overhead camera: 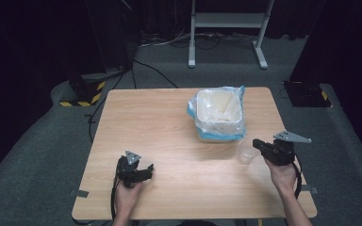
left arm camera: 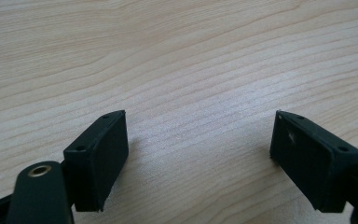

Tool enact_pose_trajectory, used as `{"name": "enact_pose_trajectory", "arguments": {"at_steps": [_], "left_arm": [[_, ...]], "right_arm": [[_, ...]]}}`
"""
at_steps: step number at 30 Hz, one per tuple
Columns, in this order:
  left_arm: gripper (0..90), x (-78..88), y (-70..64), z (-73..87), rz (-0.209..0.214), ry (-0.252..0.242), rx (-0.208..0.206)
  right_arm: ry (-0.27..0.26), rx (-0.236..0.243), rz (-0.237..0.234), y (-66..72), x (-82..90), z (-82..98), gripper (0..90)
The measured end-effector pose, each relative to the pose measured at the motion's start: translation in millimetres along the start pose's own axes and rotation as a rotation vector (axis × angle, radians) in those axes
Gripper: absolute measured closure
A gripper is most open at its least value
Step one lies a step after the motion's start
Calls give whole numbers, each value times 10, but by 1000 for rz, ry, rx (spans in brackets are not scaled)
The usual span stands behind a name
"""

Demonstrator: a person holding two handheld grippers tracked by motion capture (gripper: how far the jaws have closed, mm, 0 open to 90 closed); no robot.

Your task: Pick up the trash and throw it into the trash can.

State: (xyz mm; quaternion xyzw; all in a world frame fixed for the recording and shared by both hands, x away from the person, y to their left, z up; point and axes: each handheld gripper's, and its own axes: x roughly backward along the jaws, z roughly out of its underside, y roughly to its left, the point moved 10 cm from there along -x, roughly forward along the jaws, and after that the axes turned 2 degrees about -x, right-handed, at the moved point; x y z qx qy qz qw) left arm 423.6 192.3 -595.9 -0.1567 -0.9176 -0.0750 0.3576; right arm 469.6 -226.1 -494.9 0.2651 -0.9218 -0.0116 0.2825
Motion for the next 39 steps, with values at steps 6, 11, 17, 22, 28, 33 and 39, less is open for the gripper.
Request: {"name": "enact_pose_trajectory", "arguments": {"at_steps": [6,11,17,22,28,33,39], "left_arm": [[191,0,0,0,0,0,0],[191,0,0,0,0,0,0],[191,0,0,0,0,0,0],[191,0,0,0,0,0,0],[191,0,0,0,0,0,0],[191,0,0,0,0,0,0],[191,0,0,0,0,0,0]], "right_arm": [[-2,17,-4,39,41,-46,843],[-6,21,-8,64,79,-95,844],[-13,29,-18,97,122,-174,844],[-22,23,-27,108,168,-246,844],[-29,14,-31,102,225,-338,844],[-35,11,-36,104,273,-422,843],[-53,-4,-54,105,327,-533,844]]}}
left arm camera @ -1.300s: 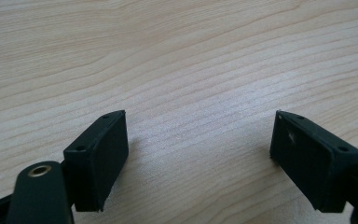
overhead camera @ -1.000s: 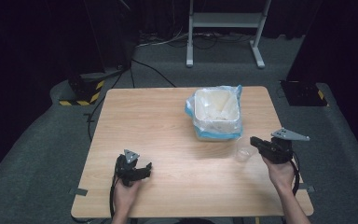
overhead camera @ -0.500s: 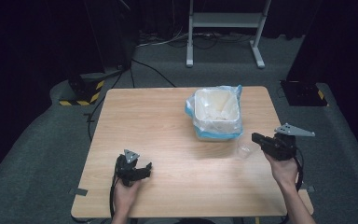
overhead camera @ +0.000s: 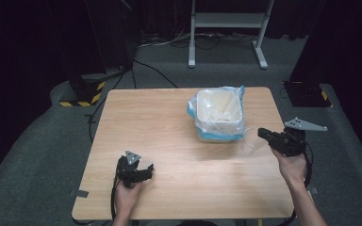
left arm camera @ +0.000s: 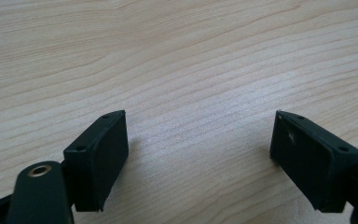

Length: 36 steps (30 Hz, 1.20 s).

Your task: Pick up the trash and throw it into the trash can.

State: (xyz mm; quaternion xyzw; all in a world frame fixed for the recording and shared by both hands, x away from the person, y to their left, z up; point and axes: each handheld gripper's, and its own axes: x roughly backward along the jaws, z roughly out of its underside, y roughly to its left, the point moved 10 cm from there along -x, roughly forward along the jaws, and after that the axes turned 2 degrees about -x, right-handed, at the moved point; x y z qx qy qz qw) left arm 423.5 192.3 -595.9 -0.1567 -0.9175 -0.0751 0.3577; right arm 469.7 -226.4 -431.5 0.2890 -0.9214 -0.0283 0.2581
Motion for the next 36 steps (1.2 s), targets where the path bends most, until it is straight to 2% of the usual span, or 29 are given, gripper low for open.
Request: {"name": "enact_pose_trajectory", "arguments": {"at_steps": [17,36], "left_arm": [[191,0,0,0,0,0,1],[191,0,0,0,0,0,0]], "right_arm": [[-23,-18,-36,54,37,-242,844],[-48,-10,-58,117,8,-555,846]]}}
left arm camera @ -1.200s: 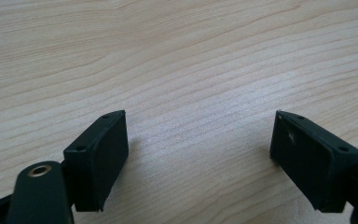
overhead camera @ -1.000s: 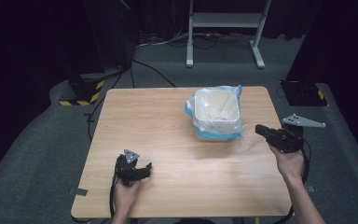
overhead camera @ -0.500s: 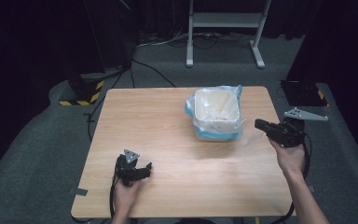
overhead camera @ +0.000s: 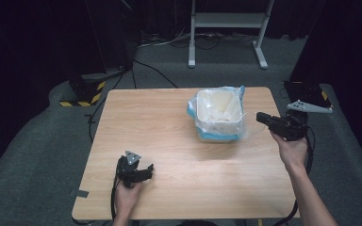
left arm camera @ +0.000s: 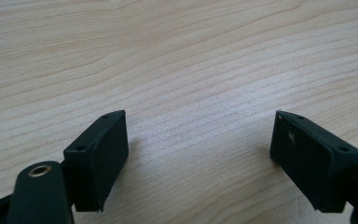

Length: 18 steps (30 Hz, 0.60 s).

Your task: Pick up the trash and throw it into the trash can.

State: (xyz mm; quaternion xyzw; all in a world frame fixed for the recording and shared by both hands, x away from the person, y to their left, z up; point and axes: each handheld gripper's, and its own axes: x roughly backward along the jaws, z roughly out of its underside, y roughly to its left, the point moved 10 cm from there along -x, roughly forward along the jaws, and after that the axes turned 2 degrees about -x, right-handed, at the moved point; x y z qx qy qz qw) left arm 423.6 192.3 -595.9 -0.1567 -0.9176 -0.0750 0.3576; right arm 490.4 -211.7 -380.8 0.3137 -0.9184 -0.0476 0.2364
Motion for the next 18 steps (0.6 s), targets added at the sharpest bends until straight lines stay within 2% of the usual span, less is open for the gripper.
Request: {"name": "enact_pose_trajectory", "arguments": {"at_steps": [18], "left_arm": [[191,0,0,0,0,0,0]], "right_arm": [[-30,15,7,37,-121,-292,846]]}}
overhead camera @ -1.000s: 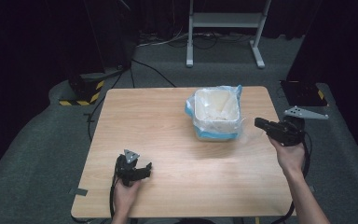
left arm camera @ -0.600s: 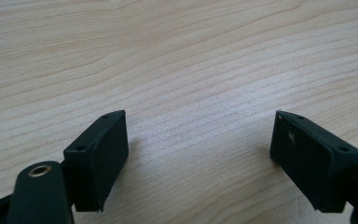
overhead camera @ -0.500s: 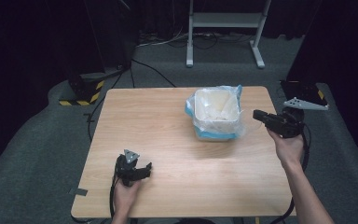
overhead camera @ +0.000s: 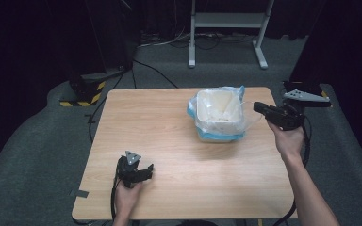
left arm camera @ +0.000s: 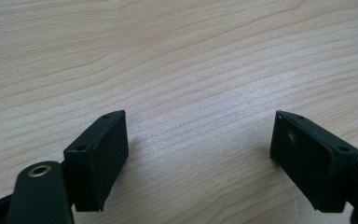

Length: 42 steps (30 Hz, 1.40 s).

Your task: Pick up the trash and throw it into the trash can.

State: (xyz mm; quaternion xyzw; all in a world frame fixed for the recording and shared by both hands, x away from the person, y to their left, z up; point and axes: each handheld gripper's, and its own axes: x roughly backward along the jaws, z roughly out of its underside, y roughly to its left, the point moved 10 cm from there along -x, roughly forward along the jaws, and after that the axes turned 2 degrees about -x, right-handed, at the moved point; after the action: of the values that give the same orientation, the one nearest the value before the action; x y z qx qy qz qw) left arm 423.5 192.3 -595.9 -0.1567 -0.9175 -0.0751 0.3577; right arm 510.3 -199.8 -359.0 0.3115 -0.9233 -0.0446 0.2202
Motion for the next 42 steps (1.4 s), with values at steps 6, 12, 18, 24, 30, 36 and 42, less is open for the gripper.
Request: {"name": "enact_pose_trajectory", "arguments": {"at_steps": [6,12,18,24,30,36,42], "left_arm": [[191,0,0,0,0,0,1],[191,0,0,0,0,0,0],[191,0,0,0,0,0,0],[191,0,0,0,0,0,0],[191,0,0,0,0,0,0],[191,0,0,0,0,0,0],[191,0,0,0,0,0,0]], "right_arm": [[-10,-2,9,-11,-70,-65,847],[-22,-2,19,-15,-194,-135,847],[-24,5,23,8,-290,-165,847],[-26,14,31,24,-400,-197,847],[-20,13,37,26,-514,-176,846],[-8,17,40,45,-631,-135,845],[13,19,52,31,-742,-63,844]]}}
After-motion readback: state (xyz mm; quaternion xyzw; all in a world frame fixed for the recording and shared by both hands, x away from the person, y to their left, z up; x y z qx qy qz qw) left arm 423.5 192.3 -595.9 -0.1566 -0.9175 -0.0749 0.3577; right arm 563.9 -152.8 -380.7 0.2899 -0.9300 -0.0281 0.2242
